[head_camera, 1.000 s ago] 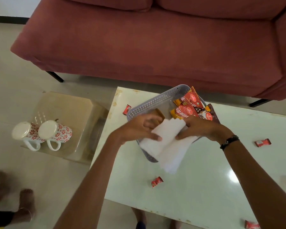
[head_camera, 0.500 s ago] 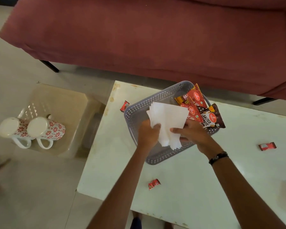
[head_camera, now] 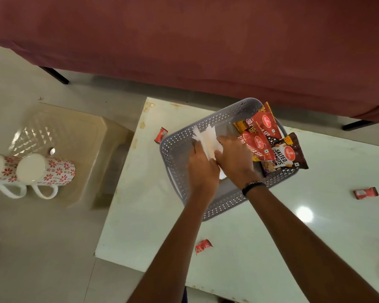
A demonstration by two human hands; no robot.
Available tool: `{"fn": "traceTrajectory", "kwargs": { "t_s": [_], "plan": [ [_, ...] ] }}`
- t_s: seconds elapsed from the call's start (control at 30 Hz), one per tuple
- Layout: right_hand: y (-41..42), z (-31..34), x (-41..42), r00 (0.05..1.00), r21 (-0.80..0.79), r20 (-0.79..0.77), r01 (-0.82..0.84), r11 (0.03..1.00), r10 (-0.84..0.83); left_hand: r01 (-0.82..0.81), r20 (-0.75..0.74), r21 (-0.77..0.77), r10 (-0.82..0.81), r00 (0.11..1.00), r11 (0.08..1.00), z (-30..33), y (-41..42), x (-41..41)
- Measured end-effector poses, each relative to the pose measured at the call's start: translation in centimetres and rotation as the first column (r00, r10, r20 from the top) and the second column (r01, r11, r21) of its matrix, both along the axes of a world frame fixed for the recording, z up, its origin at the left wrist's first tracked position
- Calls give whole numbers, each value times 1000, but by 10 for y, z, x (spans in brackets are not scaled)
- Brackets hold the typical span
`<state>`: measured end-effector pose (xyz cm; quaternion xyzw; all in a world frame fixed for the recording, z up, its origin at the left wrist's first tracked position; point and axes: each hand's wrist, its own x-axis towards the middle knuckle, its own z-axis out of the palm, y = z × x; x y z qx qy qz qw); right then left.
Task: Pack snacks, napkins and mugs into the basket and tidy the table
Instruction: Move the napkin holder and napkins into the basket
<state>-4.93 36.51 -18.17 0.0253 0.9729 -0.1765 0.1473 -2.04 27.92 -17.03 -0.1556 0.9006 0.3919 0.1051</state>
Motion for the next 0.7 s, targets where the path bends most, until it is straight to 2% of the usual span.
{"fn": "traceTrajectory", "kwargs": {
  "t_s": [0.07,0.2,0.53,0.7],
  "plan": [
    [-1,-3,3,1000,-33,-3,-9,999,9,-1,-32,-19,0,999,1000,-3,-1,4],
    [-1,-6,13,993,-84,-115,13,996,-23,-3,-88,-73,-3,996,997,-6,3,14],
    [-7,-12,7,987,23,-137,-87,996,89,148,39,-112,-145,989,983,-15,-1,19],
    [-7,-10,8,989,-16,-144,-49,999,46,148,-7,-86,-150,989,985,-15,-4,21]
  ]
}}
